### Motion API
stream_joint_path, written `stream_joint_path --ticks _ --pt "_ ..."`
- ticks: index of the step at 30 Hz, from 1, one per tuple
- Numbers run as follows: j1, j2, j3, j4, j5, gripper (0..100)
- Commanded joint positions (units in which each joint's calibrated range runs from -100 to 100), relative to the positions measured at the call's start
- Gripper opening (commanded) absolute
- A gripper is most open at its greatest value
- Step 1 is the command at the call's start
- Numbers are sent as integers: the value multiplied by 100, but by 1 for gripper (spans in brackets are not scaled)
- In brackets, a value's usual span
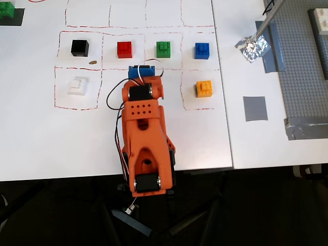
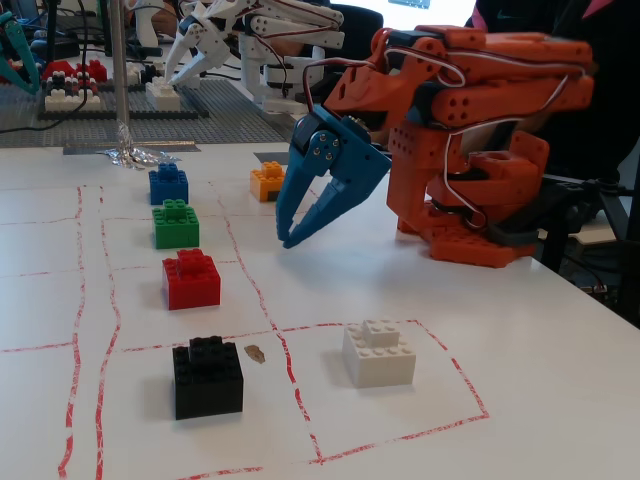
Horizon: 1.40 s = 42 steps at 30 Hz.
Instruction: Grab the block and put it in the grey marker
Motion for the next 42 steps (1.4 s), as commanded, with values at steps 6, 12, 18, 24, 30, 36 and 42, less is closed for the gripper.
stream_joint_path --ticks 6,12,18,24,30,36,42 --pt "831 1814 -2958 498 -435 0" --pt "1704 3331 -5034 1821 -1187 0" --pt "2887 4356 -6049 2801 -1578 0" --pt "3989 5175 -6394 3192 -1641 3" --pt "4404 5787 -7046 3576 -1856 21" --pt "4563 6123 -7373 3511 -2032 32" --pt "4872 6597 -7346 3356 -2129 37"
